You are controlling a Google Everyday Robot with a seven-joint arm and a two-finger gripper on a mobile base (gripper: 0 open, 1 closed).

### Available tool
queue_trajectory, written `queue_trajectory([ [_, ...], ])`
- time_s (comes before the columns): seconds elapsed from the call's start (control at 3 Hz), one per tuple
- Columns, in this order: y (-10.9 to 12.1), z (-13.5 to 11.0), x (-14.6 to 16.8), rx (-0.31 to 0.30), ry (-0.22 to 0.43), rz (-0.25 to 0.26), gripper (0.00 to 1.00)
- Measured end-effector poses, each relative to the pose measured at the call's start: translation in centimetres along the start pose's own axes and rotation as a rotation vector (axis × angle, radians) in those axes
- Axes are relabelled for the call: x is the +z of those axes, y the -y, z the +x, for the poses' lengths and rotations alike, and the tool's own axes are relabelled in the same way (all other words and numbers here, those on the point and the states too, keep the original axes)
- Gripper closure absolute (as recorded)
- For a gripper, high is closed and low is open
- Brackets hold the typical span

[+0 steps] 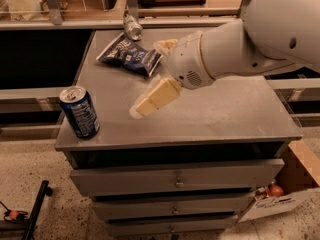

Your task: Knock pepsi can over

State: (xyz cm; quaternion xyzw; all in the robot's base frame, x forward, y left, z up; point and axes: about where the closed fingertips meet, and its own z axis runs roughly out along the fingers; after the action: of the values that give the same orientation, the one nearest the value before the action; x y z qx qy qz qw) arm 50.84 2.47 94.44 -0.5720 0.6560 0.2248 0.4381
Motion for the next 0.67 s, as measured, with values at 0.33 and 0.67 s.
queue_trajectory([
  [0.33,0.0,0.1,0.0,0.000,-0.002,0.000,0.00],
  [0.67,0.2,-0.2,1.3,0.003,0.079,0.001,0.00],
])
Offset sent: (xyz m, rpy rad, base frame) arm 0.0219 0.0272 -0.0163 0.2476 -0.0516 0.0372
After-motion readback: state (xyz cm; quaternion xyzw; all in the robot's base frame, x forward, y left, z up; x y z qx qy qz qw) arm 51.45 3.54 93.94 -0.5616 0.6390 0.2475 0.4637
